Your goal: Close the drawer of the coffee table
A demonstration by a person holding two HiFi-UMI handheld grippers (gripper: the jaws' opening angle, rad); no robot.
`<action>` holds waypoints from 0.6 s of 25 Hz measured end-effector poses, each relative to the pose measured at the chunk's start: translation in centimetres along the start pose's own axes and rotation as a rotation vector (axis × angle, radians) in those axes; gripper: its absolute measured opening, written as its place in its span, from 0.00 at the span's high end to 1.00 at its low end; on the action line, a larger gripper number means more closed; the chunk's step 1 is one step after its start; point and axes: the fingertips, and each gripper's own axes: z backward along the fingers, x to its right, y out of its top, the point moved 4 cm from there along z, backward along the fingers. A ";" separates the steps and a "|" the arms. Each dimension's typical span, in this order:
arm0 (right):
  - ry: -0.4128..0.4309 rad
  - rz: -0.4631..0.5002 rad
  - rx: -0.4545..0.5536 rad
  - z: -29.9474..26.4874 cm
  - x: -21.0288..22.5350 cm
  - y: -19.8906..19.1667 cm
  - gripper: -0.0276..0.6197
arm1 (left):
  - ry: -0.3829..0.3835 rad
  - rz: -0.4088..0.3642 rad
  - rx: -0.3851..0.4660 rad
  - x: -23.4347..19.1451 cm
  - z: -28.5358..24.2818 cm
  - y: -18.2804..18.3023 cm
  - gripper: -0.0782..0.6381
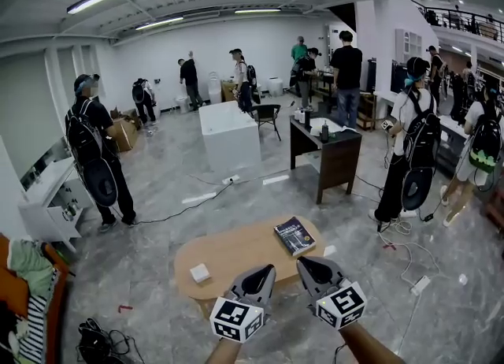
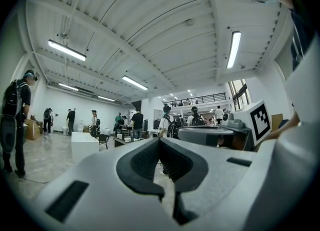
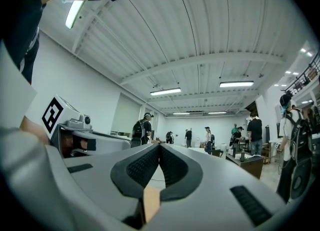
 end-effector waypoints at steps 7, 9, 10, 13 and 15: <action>0.002 0.003 0.000 -0.2 -1.1 0.5 0.94 | 0.004 -0.002 0.010 -0.6 1.0 0.5 0.89; 0.001 0.003 0.003 -0.4 -1.5 0.7 0.94 | 0.009 -0.002 0.015 -1.0 1.5 0.7 0.89; -0.001 0.003 0.006 -0.5 -1.7 0.7 0.94 | 0.011 -0.001 0.017 -1.1 1.6 0.7 0.89; -0.003 0.004 0.013 -0.7 -1.8 0.9 0.94 | 0.013 -0.002 0.017 -1.5 1.9 0.6 0.89; -0.003 0.007 0.018 -0.6 -1.7 1.1 0.94 | 0.015 -0.001 0.019 -1.5 1.9 0.6 0.89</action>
